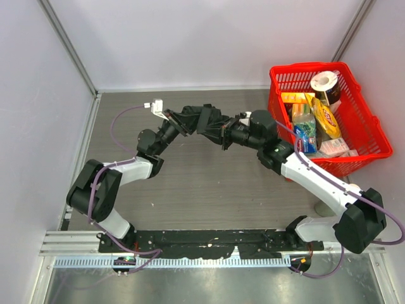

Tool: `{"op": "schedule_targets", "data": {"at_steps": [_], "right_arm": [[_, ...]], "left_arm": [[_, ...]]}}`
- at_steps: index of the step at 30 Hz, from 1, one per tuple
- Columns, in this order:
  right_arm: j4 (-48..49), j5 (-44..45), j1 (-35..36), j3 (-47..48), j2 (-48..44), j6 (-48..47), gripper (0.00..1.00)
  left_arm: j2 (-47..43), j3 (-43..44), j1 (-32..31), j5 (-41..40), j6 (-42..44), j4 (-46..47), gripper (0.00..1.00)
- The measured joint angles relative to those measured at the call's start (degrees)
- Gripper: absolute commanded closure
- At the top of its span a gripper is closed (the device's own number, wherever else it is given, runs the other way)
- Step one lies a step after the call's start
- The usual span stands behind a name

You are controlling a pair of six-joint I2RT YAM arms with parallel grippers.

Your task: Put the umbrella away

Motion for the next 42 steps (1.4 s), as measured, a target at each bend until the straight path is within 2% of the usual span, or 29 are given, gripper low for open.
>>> {"op": "schedule_targets", "data": {"at_steps": [7, 14, 20, 25, 29, 33, 36, 39, 42], "right_arm": [[3.0, 1.9, 2.8, -6.8, 0.5, 0.2, 0.99], [19.0, 3.9, 2.3, -14.6, 5.0, -0.2, 0.99], [28.5, 3.2, -2.6, -15.8, 10.4, -8.4, 0.99], [38.9, 1.1, -5.0, -15.8, 14.2, -13.9, 0.99], [47.0, -2.4, -5.9, -13.8, 18.3, -16.9, 0.99], [51.7, -9.2, -8.7, -6.4, 24.3, -20.3, 0.99], [50.9, -13.1, -10.3, -3.3, 25.2, -24.0, 0.99], [48.5, -17.5, -11.3, -2.4, 24.4, -28.2, 0.99], [42.7, -19.9, -11.3, -2.4, 22.7, -33.3, 0.99]], "left_arm": [[-3.2, 0.6, 0.1, -6.3, -5.4, -0.2, 1.0], [-5.6, 1.2, 0.0, -8.5, -17.0, -0.9, 1.0], [-6.6, 0.8, 0.1, -8.9, -29.0, -4.1, 1.0], [-11.7, -2.2, 0.3, -8.3, -36.3, -6.6, 1.0], [-14.7, -2.2, 0.4, -4.2, -38.1, -8.3, 1.0], [-16.5, -2.3, 0.4, 0.9, -38.2, -9.8, 1.0], [-18.0, -4.9, 0.4, 2.9, -37.5, -9.8, 1.0], [-21.9, -11.2, 0.6, 4.0, -35.2, -9.0, 1.0], [-25.0, -15.8, 0.6, 5.4, -32.6, -8.1, 1.0]]}}
